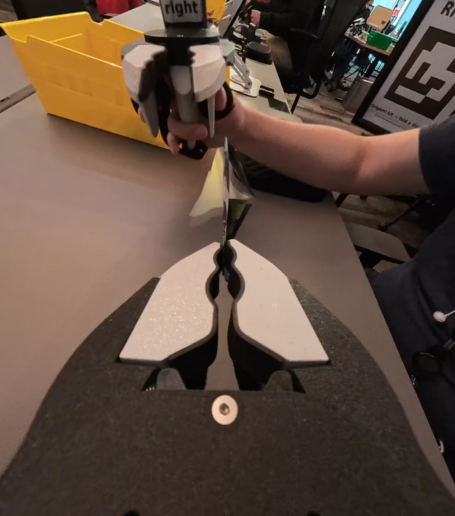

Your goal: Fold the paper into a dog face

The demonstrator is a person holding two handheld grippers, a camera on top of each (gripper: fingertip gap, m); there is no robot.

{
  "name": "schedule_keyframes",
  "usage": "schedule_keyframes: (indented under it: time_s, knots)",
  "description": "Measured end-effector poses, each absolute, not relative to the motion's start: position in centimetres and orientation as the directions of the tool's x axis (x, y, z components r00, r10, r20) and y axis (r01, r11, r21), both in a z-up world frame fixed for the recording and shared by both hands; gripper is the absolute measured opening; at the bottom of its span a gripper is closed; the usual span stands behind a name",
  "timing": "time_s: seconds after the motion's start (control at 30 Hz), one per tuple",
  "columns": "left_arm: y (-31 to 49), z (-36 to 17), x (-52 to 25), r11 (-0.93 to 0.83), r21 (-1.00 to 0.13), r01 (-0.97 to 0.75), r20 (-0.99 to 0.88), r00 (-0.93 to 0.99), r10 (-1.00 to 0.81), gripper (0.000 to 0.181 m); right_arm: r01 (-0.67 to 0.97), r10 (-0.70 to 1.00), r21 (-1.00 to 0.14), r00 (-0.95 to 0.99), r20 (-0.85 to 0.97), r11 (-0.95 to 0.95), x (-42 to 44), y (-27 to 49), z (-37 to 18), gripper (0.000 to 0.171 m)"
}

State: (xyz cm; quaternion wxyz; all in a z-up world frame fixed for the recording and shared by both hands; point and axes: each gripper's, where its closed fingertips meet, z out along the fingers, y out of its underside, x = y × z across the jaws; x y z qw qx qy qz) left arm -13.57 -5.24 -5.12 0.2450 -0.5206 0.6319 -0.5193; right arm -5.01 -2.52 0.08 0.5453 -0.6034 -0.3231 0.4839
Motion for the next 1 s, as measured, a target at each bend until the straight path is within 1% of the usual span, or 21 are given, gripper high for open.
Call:
schedule_keyframes:
  time_s: [0.03, 0.07, 0.1, 0.13, 0.17, 0.23, 0.3, 0.37, 0.43, 0.47, 0.5, 0.53, 0.6, 0.7, 0.77, 1.0]
  knots:
    - [-5.2, -5.1, -13.6, -0.079, -0.912, -0.402, 0.228, -0.338, -0.913, 0.0, -0.176, 0.925, -0.971, 0.315, -0.213, -0.164, -5.0, -2.8, 0.4, 0.031]
    - [-5.2, -5.2, -13.5, -0.077, -0.913, -0.4, 0.224, -0.336, -0.915, 0.0, -0.18, 0.928, -0.974, 0.32, -0.189, -0.137, -4.9, -3.1, 0.3, 0.023]
    - [-5.2, -5.1, -13.5, -0.079, -0.914, -0.398, 0.225, -0.336, -0.914, 0.0, -0.15, 0.932, -0.981, 0.323, -0.166, -0.123, -5.0, -3.6, 0.0, 0.015]
    - [-5.3, -5.0, -13.5, -0.085, -0.915, -0.394, 0.231, -0.342, -0.911, 0.0, -0.113, 0.929, -0.986, 0.336, -0.151, -0.12, -4.9, -4.0, -0.5, 0.012]
    - [-5.5, -4.8, -13.4, -0.095, -0.916, -0.39, 0.242, -0.346, -0.906, 0.0, -0.103, 0.924, -0.989, 0.357, -0.14, -0.11, -4.7, -4.2, -0.8, 0.012]
    - [-5.5, -4.6, -13.3, -0.123, -0.915, -0.385, 0.267, -0.348, -0.899, 0.0, -0.144, 0.901, -0.983, 0.4, -0.166, -0.117, -4.2, -3.8, -0.6, 0.011]
    - [-5.4, -4.7, -13.3, -0.133, -0.913, -0.386, 0.276, -0.343, -0.898, 0.0, -0.19, 0.91, -0.96, 0.326, -0.257, -0.203, -4.3, -4.1, -0.4, 0.01]
    - [-5.0, -4.9, -13.3, -0.125, -0.913, -0.388, 0.265, -0.331, -0.906, 0.0, -0.174, 0.915, -0.946, 0.258, -0.311, -0.273, -4.5, -4.5, -1.0, 0.013]
    - [-4.8, -5.0, -13.4, -0.125, -0.91, -0.396, 0.265, -0.322, -0.909, 0.0, -0.139, 0.911, -0.948, 0.266, -0.314, -0.286, -4.7, -4.4, -1.8, 0.027]
    - [-4.7, -5.1, -13.5, -0.128, -0.909, -0.397, 0.268, -0.32, -0.909, 0.0, -0.122, 0.911, -0.947, 0.258, -0.321, -0.298, -5.0, -4.5, -2.1, 0.039]
    - [-4.6, -5.0, -13.5, -0.131, -0.909, -0.396, 0.27, -0.32, -0.908, 0.0, -0.107, 0.912, -0.943, 0.238, -0.333, -0.316, -5.4, -4.7, -2.4, 0.039]
    - [-4.5, -5.1, -13.5, -0.134, -0.909, -0.396, 0.273, -0.318, -0.908, 0.0, -0.091, 0.913, -0.938, 0.216, -0.345, -0.333, -5.8, -5.0, -2.6, 0.043]
    - [-4.5, -5.1, -13.5, -0.137, -0.905, -0.402, 0.279, -0.32, -0.905, 0.0, -0.048, 0.914, -0.935, 0.196, -0.354, -0.352, -6.5, -5.4, -3.3, 0.043]
    - [-4.6, -5.4, -13.5, -0.145, -0.899, -0.414, 0.293, -0.319, -0.901, 0.0, 0.01, 0.918, -0.929, 0.155, -0.365, -0.371, -7.2, -6.1, -4.2, 0.028]
    - [-4.7, -5.6, -13.5, -0.15, -0.893, -0.424, 0.304, -0.323, -0.896, 0.0, 0.039, 0.921, -0.924, 0.103, -0.375, -0.38, -7.5, -6.9, -4.4, 0.002]
    - [-4.7, -5.4, -13.5, -0.194, -0.886, -0.422, 0.348, -0.327, -0.879, 0.0, 0.026, 0.918, -0.923, 0.12, -0.379, -0.384, -7.4, -6.5, -4.3, 0.001]
